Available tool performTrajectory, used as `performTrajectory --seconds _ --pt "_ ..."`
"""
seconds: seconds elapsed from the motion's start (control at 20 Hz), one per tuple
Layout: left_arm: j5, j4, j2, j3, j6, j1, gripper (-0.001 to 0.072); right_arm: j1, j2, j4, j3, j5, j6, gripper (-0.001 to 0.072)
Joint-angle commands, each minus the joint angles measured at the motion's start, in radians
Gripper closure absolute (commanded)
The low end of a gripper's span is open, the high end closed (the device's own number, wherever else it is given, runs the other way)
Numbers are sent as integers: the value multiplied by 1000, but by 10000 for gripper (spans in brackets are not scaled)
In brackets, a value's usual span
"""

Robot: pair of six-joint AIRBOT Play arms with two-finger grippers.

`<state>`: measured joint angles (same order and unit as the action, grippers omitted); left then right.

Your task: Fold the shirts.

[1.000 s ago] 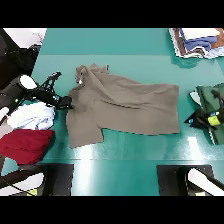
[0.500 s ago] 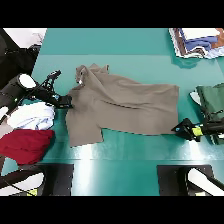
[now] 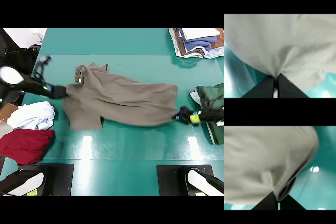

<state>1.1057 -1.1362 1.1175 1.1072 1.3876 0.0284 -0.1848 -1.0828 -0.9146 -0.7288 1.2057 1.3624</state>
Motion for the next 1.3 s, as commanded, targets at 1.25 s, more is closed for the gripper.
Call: performTrajectory --seconds 1.25 --pt "150 171 -175 486 0 -1 676 58 -13 -389 -1094 526 140 696"
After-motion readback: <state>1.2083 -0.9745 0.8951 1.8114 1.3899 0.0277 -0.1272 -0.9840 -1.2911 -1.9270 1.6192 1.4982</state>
